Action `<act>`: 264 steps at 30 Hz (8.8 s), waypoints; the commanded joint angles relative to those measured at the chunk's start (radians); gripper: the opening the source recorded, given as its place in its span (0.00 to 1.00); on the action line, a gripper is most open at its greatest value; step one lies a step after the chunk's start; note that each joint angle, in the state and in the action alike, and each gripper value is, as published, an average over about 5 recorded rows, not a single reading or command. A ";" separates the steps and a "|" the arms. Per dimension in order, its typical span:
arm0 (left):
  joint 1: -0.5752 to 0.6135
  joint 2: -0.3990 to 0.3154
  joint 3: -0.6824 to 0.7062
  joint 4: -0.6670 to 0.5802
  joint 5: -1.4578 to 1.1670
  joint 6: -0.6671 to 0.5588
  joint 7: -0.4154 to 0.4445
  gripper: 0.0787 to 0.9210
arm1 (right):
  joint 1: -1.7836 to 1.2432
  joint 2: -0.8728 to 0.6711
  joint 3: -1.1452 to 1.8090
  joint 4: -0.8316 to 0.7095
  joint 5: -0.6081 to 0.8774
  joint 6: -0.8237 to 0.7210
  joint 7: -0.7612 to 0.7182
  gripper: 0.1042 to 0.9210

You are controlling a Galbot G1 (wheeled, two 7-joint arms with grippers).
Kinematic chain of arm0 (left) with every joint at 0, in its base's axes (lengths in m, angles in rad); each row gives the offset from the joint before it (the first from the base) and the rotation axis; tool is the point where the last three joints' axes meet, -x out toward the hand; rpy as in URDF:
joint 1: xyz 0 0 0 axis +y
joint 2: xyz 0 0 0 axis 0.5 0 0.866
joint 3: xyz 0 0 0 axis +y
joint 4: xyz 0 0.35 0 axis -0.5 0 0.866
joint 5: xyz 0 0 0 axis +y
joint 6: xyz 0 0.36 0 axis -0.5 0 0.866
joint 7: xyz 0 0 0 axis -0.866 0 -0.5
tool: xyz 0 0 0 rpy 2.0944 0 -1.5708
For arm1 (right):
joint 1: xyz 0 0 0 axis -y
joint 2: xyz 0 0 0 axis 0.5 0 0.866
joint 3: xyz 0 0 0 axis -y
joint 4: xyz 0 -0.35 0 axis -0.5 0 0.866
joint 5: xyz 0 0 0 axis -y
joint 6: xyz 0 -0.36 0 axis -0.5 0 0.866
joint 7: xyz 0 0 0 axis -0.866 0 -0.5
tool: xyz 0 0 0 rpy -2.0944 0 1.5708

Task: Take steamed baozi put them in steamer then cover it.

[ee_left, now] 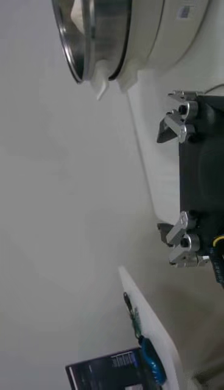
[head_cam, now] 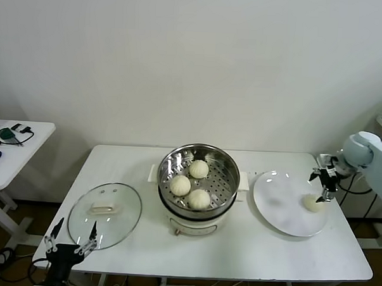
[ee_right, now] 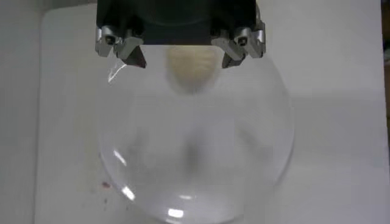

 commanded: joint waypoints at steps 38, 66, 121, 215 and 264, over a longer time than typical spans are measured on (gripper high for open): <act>0.004 -0.003 -0.005 -0.002 0.009 0.002 0.000 0.88 | -0.058 0.253 0.258 -0.408 -0.275 0.137 -0.009 0.66; 0.006 0.004 0.066 -0.024 0.028 -0.017 0.006 0.88 | 0.790 0.252 -0.782 0.310 0.994 -0.274 0.167 0.65; -0.036 0.034 0.061 -0.019 0.015 -0.003 0.016 0.88 | 0.667 0.457 -0.908 0.327 0.957 -0.390 0.320 0.88; -0.529 0.013 0.124 0.599 1.569 0.132 -0.193 0.88 | -1.349 0.437 1.358 0.691 0.635 0.096 1.021 0.88; -0.404 0.148 0.166 0.246 1.348 0.344 -0.236 0.08 | -1.319 0.473 1.354 0.631 0.554 0.134 0.991 0.88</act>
